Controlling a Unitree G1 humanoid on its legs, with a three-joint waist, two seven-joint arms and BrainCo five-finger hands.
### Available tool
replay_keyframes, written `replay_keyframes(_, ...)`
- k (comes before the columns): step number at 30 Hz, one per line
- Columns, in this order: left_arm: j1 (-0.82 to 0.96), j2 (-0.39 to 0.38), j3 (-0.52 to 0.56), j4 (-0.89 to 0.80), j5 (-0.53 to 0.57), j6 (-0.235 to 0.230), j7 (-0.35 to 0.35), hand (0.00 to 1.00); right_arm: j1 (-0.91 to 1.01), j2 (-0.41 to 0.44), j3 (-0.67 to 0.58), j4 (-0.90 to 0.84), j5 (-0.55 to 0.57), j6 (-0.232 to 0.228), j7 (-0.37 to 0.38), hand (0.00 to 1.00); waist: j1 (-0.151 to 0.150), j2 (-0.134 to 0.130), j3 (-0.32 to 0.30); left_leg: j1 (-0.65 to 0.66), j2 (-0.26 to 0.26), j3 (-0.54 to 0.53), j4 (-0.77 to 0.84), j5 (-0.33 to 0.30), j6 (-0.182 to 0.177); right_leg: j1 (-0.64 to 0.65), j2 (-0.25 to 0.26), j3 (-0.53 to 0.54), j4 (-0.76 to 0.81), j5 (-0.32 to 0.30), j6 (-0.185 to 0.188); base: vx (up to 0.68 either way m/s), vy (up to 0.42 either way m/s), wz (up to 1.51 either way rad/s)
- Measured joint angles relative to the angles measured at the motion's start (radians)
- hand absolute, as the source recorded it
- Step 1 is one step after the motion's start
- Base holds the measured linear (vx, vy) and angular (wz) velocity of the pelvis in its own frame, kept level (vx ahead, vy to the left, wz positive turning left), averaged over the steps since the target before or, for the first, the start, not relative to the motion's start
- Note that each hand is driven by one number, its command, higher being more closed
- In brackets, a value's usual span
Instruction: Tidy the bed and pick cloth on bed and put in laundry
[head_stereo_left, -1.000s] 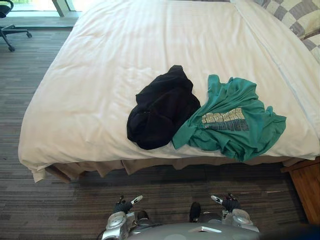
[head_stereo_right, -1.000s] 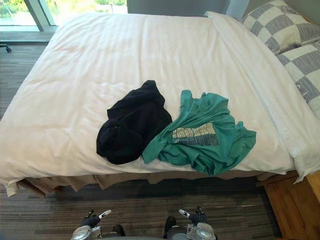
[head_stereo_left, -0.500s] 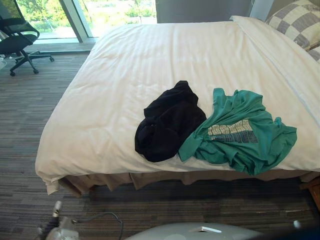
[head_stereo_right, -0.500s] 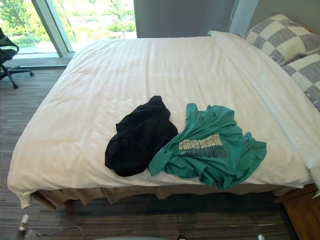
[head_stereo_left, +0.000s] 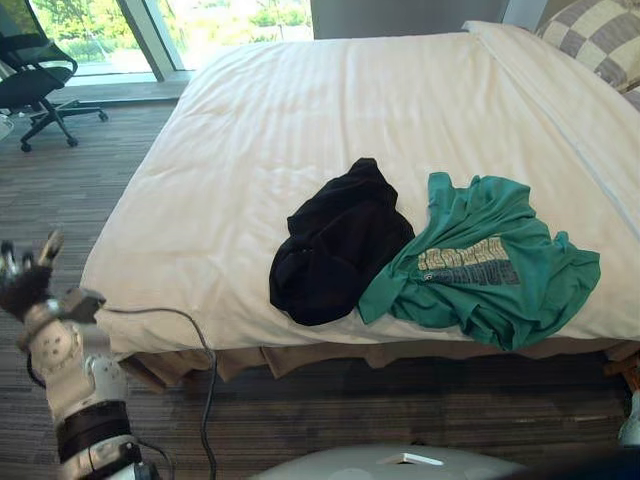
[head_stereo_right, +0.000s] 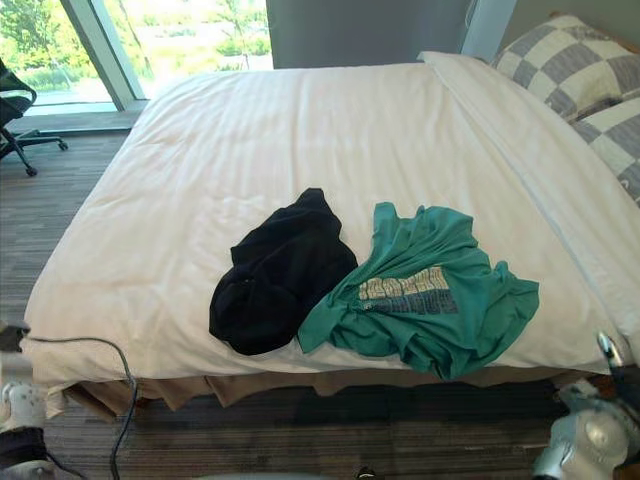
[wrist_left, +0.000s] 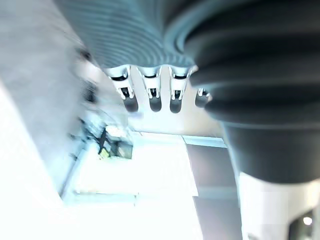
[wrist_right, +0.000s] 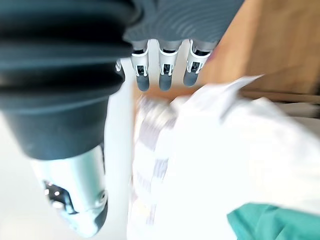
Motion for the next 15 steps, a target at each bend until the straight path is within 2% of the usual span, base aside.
replay_keyframes(4, -0.051, 0.037, -0.123, 0.0, 0.17, 0.027, -0.007, 0.0, -0.04, -0.043, 0.089, 0.004, -0.048, 0.0, 0.041, 0.0, -0.023, -0.003, 0.023, 0.001, -0.001, -0.002, 0.008, -0.002, 0.004, -0.003, -0.003, 0.005, 0.008, 0.001, 0.0, -0.04, -0.014, -0.05)
replay_keyframes(7, -0.08, 0.04, -0.197, 0.0, 0.347, 0.071, -0.026, 0.0, -0.052, -0.062, 0.155, 0.001, -0.149, 0.001, 0.071, 0.0, -0.038, -0.005, 0.028, -0.001, -0.003, 0.002, 0.008, -0.003, 0.004, -0.014, -0.005, 0.02, 0.012, 0.003, 0.0, -0.04, -0.002, -0.12)
replay_keyframes(10, -0.133, 0.045, -0.265, 0.007, 0.469, 0.097, -0.038, 0.0, -0.066, -0.111, 0.224, -0.017, -0.252, 0.001, 0.081, 0.0, -0.044, -0.002, 0.045, -0.013, -0.005, 0.004, 0.009, -0.003, 0.004, -0.038, -0.005, 0.038, 0.012, 0.016, 0.002, -0.03, -0.004, -0.16)
replay_keyframes(12, -0.181, 0.053, -0.314, 0.013, 0.519, 0.11, -0.044, 0.0, -0.085, -0.147, 0.27, -0.045, -0.308, 0.001, 0.09, 0.0, -0.048, 0.001, 0.075, -0.018, -0.008, 0.006, 0.011, -0.003, 0.004, -0.048, -0.006, 0.049, 0.012, 0.027, 0.0, -0.06, 0.002, -0.16)
replay_keyframes(15, -0.296, 0.07, -0.381, 0.09, 0.577, 0.137, -0.043, 0.0, -0.187, -0.193, 0.35, -0.08, -0.351, 0.0, 0.099, 0.0, -0.076, 0.015, 0.11, -0.074, -0.015, 0.006, 0.02, 0.004, 0.014, -0.103, -0.013, 0.06, 0.007, 0.057, -0.003, -0.1, 0.001, -0.09)
